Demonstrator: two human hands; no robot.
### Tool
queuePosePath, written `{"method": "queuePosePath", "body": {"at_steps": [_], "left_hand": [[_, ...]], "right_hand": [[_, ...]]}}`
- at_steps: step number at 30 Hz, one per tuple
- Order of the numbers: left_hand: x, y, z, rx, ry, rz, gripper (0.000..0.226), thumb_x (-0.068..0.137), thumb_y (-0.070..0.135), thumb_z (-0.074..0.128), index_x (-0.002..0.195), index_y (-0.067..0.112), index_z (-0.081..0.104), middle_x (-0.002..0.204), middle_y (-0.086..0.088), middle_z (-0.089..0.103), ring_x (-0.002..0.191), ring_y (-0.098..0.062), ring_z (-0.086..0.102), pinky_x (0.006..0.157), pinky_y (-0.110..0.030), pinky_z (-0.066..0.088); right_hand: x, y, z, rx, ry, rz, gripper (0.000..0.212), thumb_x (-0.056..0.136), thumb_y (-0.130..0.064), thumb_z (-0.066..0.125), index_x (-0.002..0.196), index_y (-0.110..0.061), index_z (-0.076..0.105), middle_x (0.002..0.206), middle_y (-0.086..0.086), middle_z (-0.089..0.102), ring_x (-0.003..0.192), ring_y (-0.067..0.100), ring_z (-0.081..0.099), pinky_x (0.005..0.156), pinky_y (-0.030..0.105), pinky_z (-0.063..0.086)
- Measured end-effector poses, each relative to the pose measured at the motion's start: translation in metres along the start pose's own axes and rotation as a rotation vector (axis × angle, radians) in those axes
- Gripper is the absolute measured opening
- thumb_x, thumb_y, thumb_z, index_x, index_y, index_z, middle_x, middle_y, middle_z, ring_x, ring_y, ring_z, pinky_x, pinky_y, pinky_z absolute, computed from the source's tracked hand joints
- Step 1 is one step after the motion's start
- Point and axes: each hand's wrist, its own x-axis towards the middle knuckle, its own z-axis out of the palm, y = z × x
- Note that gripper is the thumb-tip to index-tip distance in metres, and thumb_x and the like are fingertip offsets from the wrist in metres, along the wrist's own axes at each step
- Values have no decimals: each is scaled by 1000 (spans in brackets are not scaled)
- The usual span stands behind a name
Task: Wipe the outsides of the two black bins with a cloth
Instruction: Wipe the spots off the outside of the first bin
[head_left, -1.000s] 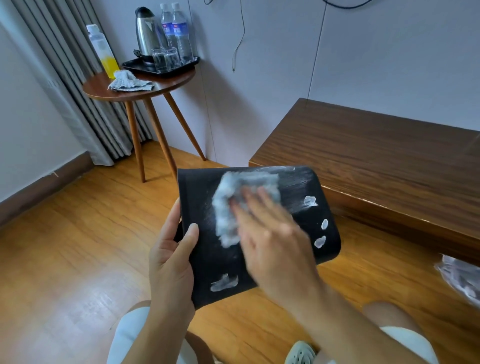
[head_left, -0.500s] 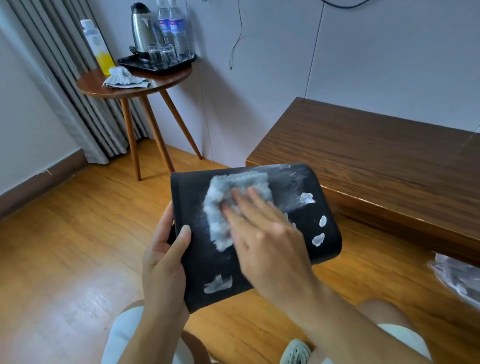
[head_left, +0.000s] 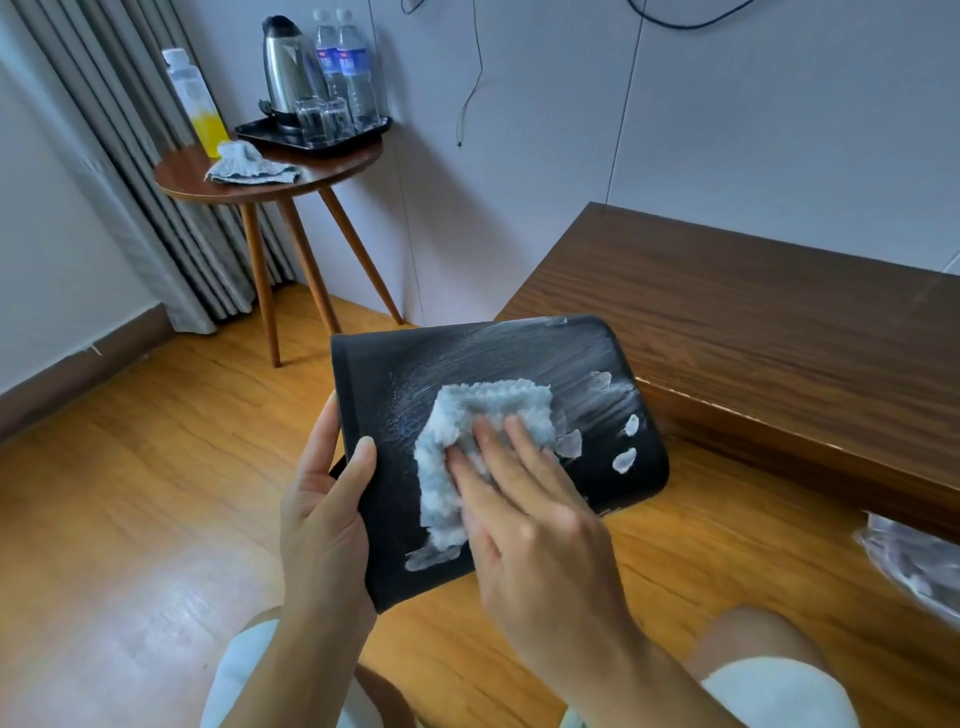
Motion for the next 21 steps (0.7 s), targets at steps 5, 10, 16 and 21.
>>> {"method": "queuePosePath", "body": {"at_steps": [5, 10, 16, 21], "left_hand": [[2, 4, -6, 5, 0, 32, 48, 103, 10, 51, 136, 43, 62, 119, 6, 76, 97, -16, 74, 72, -31, 63], [3, 2, -2, -2, -5, -5, 47, 103, 12, 53, 133, 46, 63, 118, 0, 76, 103, -29, 73, 86, -49, 61], [4, -5, -2, -109, -28, -79, 44, 102, 9, 51, 135, 36, 64, 128, -12, 72, 115, -35, 70, 96, -52, 58], [4, 0, -7, -30, 3, -16, 46, 104, 12, 52, 135, 44, 62, 120, 2, 76, 109, -26, 72, 90, -48, 60]], "right_hand": [[21, 49, -8, -36, 76, 163, 37, 108, -19, 42, 144, -15, 51, 151, 6, 49, 145, 26, 43, 110, 45, 49], [21, 35, -4, -57, 102, 221, 40, 107, -23, 40, 144, -14, 51, 153, 7, 46, 146, 30, 39, 111, 49, 47], [-5, -13, 10, -48, -42, -133, 43, 103, -22, 49, 146, -22, 55, 157, 3, 45, 153, 23, 31, 120, 46, 35], [20, 31, -5, -60, 53, -18, 37, 106, -20, 44, 142, -19, 52, 151, 5, 47, 143, 24, 45, 113, 47, 45]]}}
